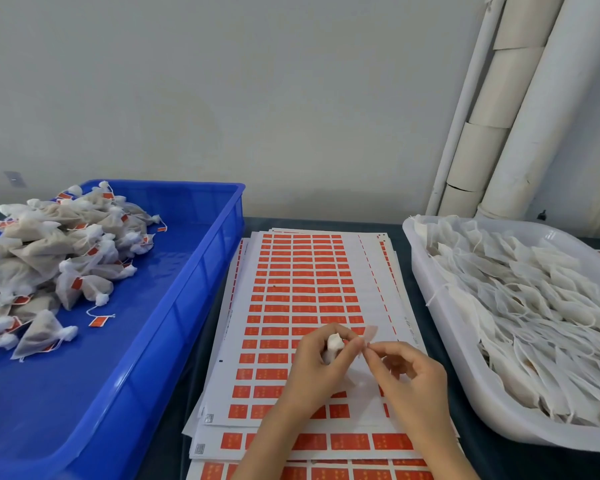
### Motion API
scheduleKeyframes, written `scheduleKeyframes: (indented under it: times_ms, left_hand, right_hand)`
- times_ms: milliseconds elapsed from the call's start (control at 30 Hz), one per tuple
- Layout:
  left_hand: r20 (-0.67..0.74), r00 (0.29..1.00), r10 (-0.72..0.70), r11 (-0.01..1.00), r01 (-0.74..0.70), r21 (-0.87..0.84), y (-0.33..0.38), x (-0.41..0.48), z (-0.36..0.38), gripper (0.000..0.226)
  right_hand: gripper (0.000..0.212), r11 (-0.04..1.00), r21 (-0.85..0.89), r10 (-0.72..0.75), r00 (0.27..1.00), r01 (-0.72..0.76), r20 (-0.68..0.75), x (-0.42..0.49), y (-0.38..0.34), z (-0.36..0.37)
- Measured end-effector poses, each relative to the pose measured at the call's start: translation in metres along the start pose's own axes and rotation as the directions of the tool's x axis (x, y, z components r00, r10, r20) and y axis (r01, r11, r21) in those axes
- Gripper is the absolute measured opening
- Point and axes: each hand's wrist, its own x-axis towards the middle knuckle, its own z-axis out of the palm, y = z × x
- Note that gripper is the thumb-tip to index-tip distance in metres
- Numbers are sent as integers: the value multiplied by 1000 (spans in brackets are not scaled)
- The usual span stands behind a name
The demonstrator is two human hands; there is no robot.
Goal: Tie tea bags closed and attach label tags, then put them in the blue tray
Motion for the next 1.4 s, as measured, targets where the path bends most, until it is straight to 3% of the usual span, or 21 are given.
scheduleKeyframes:
  times_ms: [300,433,700,833,900,1033,1400]
  left_hand:
    - [30,999,10,997,-12,82,0,-2,2,11]
    - [21,1000,3,998,-4,65,-1,-1,0,8]
    - [7,1000,-18,999,18,30,0,0,-1,7]
    - [22,999,-23,999,22,34,-1,0,-1,7]
    - [47,999,-26,999,24,46,-1,-1,0,7]
    - [50,998,-27,998,25,49,-1,-1,1,12]
    - [120,985,-127,991,130,-17,6,0,-7,17]
  right_hand:
    - [25,965,-234,-141,987,120,-77,-1,1,1]
    - [28,952,-287,-142,982,102,-124,1,3,-1]
    - [21,981,-190,-50,993,30,-103,3,4,-2]
    - [20,984,158,84,996,-88,32,5,-3,-6]
    - [28,957,248,130,985,-154,110,6,-8,-6]
    - [17,987,112,113,992,-118,52,9,-3,-5]
    - [15,998,57,0,1000,-1,20,8,-2,-7]
